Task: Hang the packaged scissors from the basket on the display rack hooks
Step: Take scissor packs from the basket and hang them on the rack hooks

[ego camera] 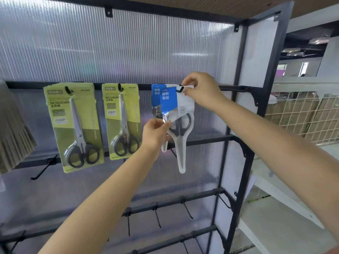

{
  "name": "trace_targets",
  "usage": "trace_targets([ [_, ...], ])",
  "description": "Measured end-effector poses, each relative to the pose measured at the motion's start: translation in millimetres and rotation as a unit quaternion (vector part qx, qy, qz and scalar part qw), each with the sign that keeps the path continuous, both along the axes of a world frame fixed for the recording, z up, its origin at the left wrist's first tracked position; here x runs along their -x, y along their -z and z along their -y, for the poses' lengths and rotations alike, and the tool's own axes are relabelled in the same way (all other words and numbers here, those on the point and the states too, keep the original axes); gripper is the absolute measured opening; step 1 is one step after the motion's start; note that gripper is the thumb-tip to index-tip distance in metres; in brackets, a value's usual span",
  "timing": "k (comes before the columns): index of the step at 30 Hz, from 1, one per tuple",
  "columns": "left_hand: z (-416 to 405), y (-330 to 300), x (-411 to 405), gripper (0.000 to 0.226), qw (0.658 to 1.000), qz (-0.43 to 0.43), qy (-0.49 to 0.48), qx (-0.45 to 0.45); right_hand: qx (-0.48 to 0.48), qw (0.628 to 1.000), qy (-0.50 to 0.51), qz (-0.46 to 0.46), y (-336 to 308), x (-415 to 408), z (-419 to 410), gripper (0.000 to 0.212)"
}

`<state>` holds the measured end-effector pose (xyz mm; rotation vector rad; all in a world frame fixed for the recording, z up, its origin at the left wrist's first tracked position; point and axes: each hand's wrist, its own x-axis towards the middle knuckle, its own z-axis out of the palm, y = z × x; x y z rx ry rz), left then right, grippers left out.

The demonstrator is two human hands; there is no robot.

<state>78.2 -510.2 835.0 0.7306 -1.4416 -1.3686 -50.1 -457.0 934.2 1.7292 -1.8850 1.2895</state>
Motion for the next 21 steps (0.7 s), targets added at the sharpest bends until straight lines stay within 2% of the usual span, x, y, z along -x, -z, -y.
trace_targets([
  [5, 27, -3, 26, 0.015, 0.997, 0.011, -0.066, -0.045, 0.001, 0.995, 0.033, -0.095, 7, 5, 17, 0.017],
  [9, 43, -6, 41, 0.016, 0.992, 0.014, -0.102, -0.072, -0.028, 0.989, 0.033, -0.139, 11, 13, 27, 0.031],
  [13, 56, -6, 50, 0.013, 0.990, 0.028, -0.124, -0.052, -0.107, 0.972, 0.051, -0.202, 15, 20, 35, 0.049],
  [16, 66, -6, 52, 0.026, 0.987, 0.048, -0.147, -0.034, -0.176, 0.943, 0.098, -0.264, 19, 22, 40, 0.059],
  [21, 68, -10, 53, 0.027, 0.980, 0.085, -0.183, -0.004, -0.174, 0.937, 0.109, -0.284, 25, 23, 37, 0.066],
])
